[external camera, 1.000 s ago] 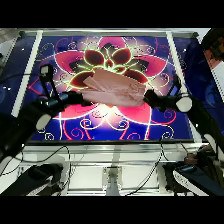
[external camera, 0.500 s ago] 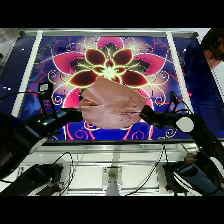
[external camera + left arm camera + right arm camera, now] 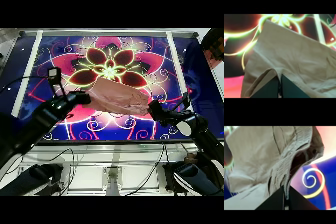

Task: Fold the clothes and pants, and hang the long-sleeved shirts on hangers.

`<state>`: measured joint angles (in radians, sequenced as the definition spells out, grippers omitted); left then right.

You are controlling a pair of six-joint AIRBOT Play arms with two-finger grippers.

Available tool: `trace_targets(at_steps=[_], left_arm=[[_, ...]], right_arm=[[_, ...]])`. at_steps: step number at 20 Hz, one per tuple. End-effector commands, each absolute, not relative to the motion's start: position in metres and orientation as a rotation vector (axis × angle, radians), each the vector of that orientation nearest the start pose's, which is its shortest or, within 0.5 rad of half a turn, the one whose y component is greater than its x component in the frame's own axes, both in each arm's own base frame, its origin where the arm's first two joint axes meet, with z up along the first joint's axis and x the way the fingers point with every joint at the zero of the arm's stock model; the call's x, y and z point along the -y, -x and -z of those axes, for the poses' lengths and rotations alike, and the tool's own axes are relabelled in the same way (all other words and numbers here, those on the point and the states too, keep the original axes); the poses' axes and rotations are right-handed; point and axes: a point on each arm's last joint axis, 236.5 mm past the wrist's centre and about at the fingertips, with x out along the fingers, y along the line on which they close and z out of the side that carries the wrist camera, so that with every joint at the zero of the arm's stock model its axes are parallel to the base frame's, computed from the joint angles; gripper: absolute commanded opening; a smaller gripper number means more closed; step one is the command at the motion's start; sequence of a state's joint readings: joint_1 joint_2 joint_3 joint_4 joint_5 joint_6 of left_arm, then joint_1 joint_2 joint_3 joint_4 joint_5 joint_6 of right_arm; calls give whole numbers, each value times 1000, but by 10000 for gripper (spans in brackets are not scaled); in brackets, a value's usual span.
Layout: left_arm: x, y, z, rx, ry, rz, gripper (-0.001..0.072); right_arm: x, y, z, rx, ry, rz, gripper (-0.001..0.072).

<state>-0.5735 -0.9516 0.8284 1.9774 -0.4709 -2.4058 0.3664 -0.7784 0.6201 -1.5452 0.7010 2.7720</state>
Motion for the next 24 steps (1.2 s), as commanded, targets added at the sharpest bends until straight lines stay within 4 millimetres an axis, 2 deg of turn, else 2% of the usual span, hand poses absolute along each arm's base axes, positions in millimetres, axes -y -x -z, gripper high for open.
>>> trace_targets(at_steps=[1, 4, 7, 10, 12, 15, 18, 19, 21, 22, 23, 24], left_arm=[[215, -425, -98, -554, 297, 284, 8], [230, -448, -101, -507, 318, 321, 8], [233, -464, -97, -507, 348, 309, 8], [243, -479, -100, -448, 376, 358, 8], [242, -486, -88, -458, 409, 350, 8], [246, -494, -65, -475, 420, 356, 9], [266, -502, -63, -409, 466, 437, 9], [267, -509, -61, -395, 530, 436, 9], [253, -531, -49, -392, 758, 342, 12], [242, -543, -44, -377, 886, 280, 69], [229, -555, -43, -340, 1004, 225, 290], [218, -562, -42, -314, 1067, 189, 382]], right_arm=[[-124, -340, -28, -842, -1042, 196, 27], [-126, -358, -14, -822, -1119, 229, 27], [-101, -375, 5, -811, -1167, 331, 27], [-79, -396, 5, -759, -1203, 374, 27], [-68, -406, 8, -749, -1213, 406, 27], [-70, -421, 11, -753, -1215, 413, 28], [-80, -453, -1, -671, -1245, 324, 29], [-83, -464, -5, -642, -1255, 295, 29], [-89, -491, -15, -569, -1278, 226, 31], [-92, -507, -22, -526, -1292, 184, 77], [-95, -519, -27, -496, -1297, 155, 251], [-97, -529, -28, -484, -1282, 139, 375]])
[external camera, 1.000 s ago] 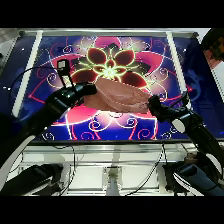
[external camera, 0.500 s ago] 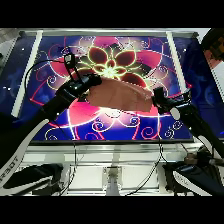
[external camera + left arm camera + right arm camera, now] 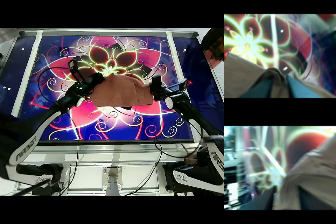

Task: Fold the clothes and pants, and hang the long-sleeved shirts on hangers.

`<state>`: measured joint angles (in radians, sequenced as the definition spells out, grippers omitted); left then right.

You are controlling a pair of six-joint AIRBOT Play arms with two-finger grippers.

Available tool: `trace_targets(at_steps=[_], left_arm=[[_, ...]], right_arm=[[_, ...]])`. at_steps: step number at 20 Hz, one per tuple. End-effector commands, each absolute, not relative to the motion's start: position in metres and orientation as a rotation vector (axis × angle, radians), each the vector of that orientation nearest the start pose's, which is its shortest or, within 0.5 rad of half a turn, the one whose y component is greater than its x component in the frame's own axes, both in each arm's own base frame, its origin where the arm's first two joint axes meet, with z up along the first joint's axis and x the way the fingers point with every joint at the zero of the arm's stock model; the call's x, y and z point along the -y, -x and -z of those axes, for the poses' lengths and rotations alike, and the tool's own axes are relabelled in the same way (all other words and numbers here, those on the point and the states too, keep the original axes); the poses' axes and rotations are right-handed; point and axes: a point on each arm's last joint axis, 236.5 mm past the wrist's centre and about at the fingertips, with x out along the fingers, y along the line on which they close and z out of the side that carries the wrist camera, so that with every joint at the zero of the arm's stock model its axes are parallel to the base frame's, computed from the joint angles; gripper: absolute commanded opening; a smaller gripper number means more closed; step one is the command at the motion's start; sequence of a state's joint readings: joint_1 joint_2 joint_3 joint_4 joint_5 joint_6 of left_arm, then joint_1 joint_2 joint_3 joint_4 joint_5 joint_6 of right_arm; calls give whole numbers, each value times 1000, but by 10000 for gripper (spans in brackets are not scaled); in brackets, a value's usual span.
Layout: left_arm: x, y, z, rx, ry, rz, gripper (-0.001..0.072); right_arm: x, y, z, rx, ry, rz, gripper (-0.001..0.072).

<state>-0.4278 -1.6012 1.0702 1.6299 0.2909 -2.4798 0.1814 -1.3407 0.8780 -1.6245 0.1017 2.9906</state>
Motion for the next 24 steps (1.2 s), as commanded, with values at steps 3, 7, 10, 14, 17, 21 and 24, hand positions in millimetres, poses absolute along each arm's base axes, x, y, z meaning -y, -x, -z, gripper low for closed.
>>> trace_targets(at_steps=[3, 7, 10, 14, 17, 21, 24], left_arm=[[201, -576, -58, -246, 916, 216, 416], [194, -579, -103, -161, 762, 299, 415], [188, -568, -158, -71, 710, 348, 308], [189, -532, -247, 64, 561, 441, 13], [176, -502, -271, -28, 542, 369, 12], [168, -454, -307, -53, 429, 339, 13], [172, -424, -341, 13, 402, 382, 261]], right_arm=[[-100, -547, -40, -460, -1156, 87, 393], [-80, -561, -64, -402, -944, 49, 395], [-39, -556, -71, -435, -939, 153, 226], [33, -514, -67, -583, -740, 305, 25], [56, -487, -65, -704, -593, 228, 24], [16, -472, -68, -782, -728, -244, 23], [-16, -436, -76, -845, -1027, -671, 29]])
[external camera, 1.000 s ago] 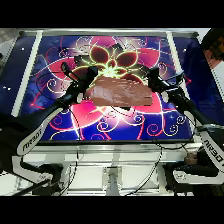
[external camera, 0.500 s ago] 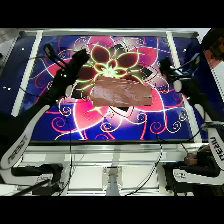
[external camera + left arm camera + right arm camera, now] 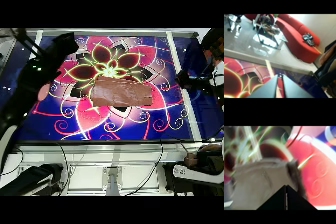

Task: Fold the clothes and pants, and hang the long-sleeved shirts on hangers.

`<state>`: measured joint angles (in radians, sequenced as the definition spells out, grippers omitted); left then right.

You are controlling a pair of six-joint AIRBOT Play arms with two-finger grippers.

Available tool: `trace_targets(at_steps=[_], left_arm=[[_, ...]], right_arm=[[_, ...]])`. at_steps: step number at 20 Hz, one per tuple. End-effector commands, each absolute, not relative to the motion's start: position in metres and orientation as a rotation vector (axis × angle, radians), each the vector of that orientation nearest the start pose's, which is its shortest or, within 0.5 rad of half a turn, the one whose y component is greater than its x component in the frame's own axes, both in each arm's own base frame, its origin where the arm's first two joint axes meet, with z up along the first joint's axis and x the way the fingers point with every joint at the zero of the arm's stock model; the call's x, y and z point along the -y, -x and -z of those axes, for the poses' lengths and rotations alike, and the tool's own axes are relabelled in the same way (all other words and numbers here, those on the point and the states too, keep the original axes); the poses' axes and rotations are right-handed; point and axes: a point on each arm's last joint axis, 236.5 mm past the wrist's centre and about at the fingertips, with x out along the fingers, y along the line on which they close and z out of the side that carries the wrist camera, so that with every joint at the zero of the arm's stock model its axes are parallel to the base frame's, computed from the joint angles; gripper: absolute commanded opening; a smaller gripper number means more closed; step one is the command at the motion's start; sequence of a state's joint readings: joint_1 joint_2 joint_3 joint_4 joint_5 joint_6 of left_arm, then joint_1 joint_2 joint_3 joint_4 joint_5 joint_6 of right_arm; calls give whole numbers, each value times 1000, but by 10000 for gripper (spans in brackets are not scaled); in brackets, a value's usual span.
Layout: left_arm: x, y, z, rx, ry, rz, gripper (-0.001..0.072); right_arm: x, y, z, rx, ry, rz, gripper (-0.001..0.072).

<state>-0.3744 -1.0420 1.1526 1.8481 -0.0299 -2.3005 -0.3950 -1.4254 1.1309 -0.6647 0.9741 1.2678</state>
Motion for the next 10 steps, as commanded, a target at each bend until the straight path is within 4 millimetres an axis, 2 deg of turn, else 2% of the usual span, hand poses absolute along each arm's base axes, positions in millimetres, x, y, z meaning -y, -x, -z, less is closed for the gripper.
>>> trace_targets(at_steps=[1, 2, 3, 4, 5, 10], left_arm=[[172, -419, -348, 26, 405, 388, 400], [173, -416, -350, 30, 406, 393, 482], [173, -416, -350, 28, 408, 393, 503], [174, -416, -348, 17, 415, 394, 502], [174, -416, -346, 7, 414, 389, 503], [185, -411, -345, -2, 413, 414, 502]], right_arm=[[-12, -433, -56, -892, -1056, -667, 33], [-4, -436, -31, -933, -1047, -605, 100], [5, -438, -6, -980, -1042, -525, 296], [9, -441, 12, -1024, -1068, -443, 532], [7, -442, 27, -1076, -1101, -380, 683], [-32, -435, 54, -1206, -1011, -390, 704]])
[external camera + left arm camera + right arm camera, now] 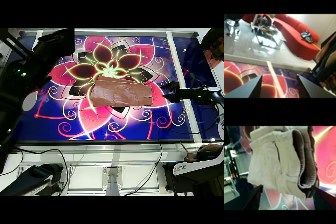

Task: Fold the clothes and pants, and hang the long-sleeved shirts on hangers.

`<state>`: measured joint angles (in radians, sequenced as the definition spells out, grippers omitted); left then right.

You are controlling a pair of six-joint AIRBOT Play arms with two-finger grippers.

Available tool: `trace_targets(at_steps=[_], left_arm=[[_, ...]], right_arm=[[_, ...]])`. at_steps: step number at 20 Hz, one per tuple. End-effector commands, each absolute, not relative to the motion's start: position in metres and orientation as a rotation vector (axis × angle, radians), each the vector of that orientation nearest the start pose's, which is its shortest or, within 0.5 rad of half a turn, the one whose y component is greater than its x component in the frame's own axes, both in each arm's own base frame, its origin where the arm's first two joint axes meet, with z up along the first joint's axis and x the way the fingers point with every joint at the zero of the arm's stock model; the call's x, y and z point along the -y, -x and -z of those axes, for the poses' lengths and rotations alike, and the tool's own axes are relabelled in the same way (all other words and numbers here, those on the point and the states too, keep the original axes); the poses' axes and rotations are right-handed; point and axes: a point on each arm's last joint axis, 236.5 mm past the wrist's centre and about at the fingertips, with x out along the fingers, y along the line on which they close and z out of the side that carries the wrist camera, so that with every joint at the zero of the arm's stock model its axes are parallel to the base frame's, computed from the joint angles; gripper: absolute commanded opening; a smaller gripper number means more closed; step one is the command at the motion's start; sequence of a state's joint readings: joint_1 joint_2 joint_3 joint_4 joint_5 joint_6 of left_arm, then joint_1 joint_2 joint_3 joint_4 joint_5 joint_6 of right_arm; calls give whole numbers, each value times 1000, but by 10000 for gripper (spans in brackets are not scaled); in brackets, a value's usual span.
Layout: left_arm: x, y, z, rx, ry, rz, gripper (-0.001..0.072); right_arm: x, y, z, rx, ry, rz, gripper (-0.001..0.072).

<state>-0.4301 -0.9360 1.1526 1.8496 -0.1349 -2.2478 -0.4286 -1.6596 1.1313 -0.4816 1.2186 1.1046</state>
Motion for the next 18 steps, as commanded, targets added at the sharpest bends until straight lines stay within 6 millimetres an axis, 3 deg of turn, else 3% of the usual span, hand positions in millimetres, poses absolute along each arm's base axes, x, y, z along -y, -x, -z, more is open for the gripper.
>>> trace_targets(at_steps=[1, 5, 11, 16, 18], left_arm=[[185, -411, -345, -2, 413, 414, 502], [187, -411, -345, -4, 413, 419, 502], [187, -411, -345, -3, 413, 418, 502], [187, -411, -345, -3, 413, 418, 502], [187, -411, -345, -3, 413, 418, 502]], right_arm=[[-39, -434, 59, -1229, -1002, -397, 704], [-50, -444, 71, -1265, -1002, -388, 705], [-36, -440, 88, -1367, -957, -292, 705], [-66, -412, 106, -1531, -1003, -374, 704], [-81, -409, 111, -1559, -989, -397, 704]])
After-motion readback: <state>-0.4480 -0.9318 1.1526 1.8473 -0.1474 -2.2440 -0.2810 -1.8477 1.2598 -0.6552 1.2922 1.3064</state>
